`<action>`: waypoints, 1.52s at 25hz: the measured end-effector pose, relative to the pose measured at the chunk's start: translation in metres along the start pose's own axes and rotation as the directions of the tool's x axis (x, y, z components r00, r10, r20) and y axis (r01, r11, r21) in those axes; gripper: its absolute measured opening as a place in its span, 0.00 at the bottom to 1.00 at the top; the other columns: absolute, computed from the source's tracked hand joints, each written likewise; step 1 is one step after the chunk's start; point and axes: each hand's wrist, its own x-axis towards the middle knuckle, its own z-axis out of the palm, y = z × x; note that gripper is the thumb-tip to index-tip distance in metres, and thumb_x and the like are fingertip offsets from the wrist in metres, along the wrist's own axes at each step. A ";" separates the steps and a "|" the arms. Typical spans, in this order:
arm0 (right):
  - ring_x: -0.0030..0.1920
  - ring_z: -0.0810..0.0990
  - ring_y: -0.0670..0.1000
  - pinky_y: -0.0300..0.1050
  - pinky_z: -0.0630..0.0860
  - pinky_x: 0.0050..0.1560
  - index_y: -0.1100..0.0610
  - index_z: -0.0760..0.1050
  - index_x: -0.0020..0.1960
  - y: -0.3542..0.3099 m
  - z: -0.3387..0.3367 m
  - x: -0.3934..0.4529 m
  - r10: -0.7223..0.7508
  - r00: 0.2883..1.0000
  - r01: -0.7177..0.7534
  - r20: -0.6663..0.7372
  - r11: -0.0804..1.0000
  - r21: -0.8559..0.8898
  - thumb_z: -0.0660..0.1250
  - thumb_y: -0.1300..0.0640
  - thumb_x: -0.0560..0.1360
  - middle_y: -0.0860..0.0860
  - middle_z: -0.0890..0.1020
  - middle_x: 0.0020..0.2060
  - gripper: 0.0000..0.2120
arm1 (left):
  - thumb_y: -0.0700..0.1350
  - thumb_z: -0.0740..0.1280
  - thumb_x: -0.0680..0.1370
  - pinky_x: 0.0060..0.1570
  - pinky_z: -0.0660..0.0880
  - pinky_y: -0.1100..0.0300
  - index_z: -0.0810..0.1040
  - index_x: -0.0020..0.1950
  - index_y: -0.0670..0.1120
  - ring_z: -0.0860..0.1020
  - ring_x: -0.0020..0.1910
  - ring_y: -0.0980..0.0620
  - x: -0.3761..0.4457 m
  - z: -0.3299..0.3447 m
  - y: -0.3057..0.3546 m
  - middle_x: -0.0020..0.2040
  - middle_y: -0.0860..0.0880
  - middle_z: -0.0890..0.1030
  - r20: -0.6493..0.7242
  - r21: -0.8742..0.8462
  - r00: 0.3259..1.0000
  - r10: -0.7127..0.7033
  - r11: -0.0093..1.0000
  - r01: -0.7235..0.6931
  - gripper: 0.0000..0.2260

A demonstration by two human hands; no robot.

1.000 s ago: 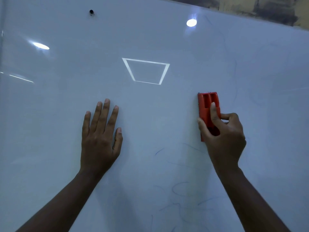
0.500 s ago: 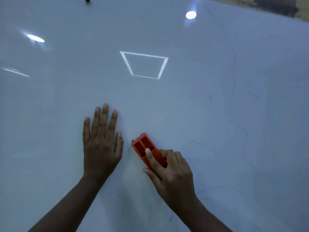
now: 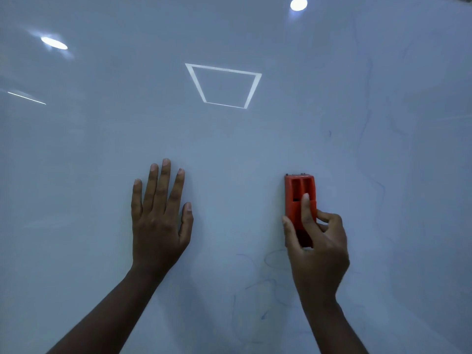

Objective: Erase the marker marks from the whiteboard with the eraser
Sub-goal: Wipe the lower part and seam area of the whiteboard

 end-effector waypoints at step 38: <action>0.49 0.77 0.53 0.54 0.78 0.44 0.46 0.69 0.78 -0.020 -0.004 -0.132 -0.135 0.925 0.123 0.354 0.991 0.056 0.79 0.52 0.71 0.49 0.78 0.53 0.38 | 0.48 0.58 0.87 0.83 0.51 0.35 0.58 0.86 0.41 0.54 0.86 0.38 -0.078 0.005 0.027 0.86 0.37 0.56 0.088 0.007 0.990 -0.110 0.994 0.110 0.28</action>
